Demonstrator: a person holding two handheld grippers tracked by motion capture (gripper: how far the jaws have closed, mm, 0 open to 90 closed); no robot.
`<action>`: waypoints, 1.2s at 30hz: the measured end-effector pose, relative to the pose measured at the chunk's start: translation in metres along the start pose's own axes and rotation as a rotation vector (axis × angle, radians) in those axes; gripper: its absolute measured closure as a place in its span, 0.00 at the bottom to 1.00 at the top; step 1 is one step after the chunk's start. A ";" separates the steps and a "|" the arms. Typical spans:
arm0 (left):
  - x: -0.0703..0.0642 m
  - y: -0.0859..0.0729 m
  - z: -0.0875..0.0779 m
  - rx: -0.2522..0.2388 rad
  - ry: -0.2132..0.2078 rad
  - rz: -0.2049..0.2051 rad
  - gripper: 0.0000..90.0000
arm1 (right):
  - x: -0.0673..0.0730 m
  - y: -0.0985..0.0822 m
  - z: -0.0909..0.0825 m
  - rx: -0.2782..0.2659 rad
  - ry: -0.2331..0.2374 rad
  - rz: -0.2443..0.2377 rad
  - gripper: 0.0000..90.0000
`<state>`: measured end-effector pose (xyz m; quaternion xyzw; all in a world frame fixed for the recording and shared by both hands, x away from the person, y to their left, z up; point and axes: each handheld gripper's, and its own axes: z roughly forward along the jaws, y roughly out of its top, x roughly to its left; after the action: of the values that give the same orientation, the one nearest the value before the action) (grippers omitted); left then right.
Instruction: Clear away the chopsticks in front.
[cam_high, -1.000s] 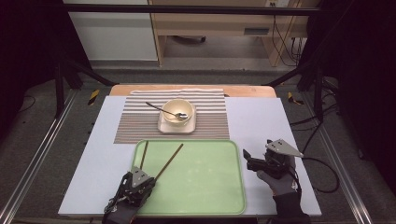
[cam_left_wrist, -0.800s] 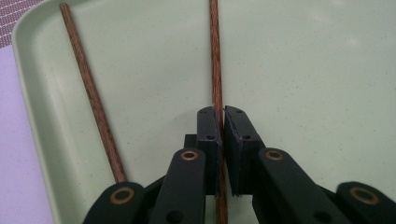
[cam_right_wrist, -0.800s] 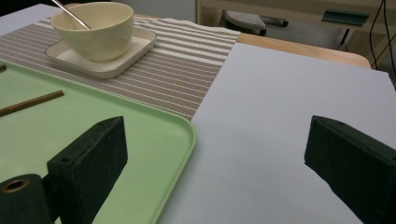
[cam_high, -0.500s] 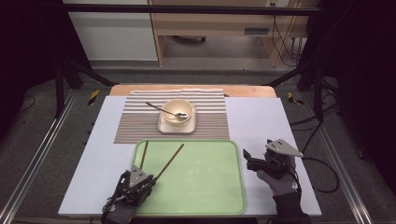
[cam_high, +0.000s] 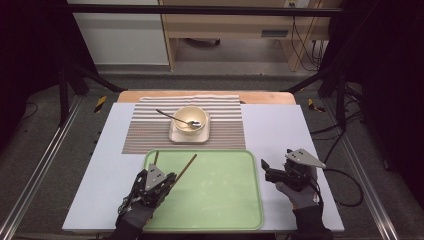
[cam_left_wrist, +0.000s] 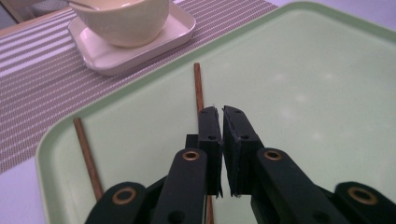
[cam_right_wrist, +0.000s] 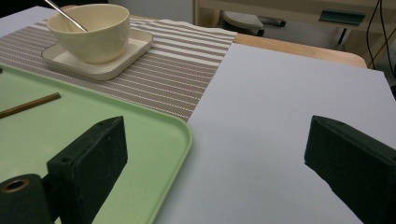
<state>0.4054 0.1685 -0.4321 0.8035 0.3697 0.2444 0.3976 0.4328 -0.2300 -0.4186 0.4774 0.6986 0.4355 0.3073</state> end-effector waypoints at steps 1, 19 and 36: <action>0.000 0.003 0.003 -0.004 -0.004 0.003 0.96 | 0.000 0.000 0.000 0.001 -0.002 0.000 0.07; 0.003 0.024 0.075 0.114 -0.070 0.063 0.99 | -0.001 -0.001 0.001 0.007 -0.003 0.003 0.07; 0.006 0.015 0.091 0.197 -0.051 0.076 0.99 | 0.002 -0.002 0.004 0.017 -0.001 -0.010 0.07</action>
<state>0.4777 0.1249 -0.4706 0.8581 0.3508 0.2011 0.3164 0.4345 -0.2275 -0.4221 0.4768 0.7045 0.4277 0.3055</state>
